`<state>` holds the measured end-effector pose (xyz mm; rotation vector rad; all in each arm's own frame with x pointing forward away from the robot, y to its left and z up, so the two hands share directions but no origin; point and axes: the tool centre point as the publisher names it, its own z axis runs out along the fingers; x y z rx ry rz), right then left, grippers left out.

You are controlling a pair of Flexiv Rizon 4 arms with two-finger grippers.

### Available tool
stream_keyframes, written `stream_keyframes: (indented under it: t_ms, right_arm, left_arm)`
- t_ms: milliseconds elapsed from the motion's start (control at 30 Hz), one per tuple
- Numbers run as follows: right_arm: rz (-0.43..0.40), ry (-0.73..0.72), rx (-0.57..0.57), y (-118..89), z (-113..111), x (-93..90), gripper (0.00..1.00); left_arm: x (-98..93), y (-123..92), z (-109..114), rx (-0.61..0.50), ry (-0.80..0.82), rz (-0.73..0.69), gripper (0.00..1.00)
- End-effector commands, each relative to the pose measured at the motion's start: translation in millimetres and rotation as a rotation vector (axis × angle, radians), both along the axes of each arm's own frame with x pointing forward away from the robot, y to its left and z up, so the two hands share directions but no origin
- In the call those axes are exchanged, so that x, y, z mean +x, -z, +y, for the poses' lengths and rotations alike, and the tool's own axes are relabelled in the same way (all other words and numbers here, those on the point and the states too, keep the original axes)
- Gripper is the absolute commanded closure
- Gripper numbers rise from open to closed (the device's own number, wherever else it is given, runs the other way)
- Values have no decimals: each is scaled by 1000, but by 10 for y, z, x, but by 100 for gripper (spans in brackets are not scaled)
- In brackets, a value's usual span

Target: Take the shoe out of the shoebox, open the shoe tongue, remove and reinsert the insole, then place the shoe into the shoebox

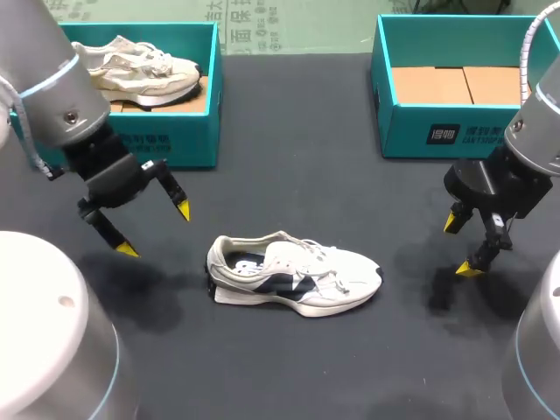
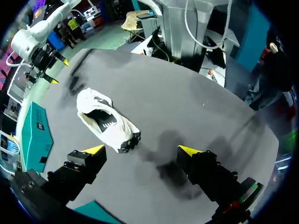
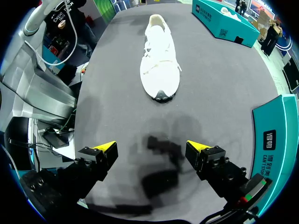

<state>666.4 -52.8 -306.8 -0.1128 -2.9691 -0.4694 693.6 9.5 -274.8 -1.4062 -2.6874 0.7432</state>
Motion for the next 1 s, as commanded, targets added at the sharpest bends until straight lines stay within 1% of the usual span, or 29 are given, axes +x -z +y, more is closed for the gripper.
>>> stream_keyframes:
  t_ms: [33,300,367,400,467,533,633,767,800,833,1000]
  right_arm:
    - [-1,0,-1,2,-2,-9,0]
    - [-1,0,-1,2,-2,-9,0]
    - [-1,0,-1,2,-2,-9,0]
    - [-1,0,-1,2,-2,-9,0]
    - [-1,0,-1,2,-2,-9,0]
    - [-1,0,-1,2,-2,-9,0]
    - [-1,0,-1,2,-2,-9,0]
    - [-1,0,-1,2,-2,-9,0]
    - [-1,0,-1,2,-2,-9,0]
    - [-1,0,-1,2,-2,-9,0]
    - [-1,0,-1,2,-2,-9,0]
  left_arm:
    - [-14,35,69,-203,-277,164,0]
    - [-14,35,69,-203,-277,164,0]
    - [-46,152,16,-234,-418,192,0]
    - [-59,204,23,-261,-465,197,0]
    - [-29,278,56,-292,-577,265,0]
    - [-23,339,86,-317,-652,306,0]
    - [-59,421,95,-356,-720,336,0]
    - [-109,532,60,-390,-756,370,0]
    - [-114,549,49,-405,-738,395,0]
    - [-133,550,55,-411,-718,406,0]
    - [-133,550,55,-411,-718,406,0]
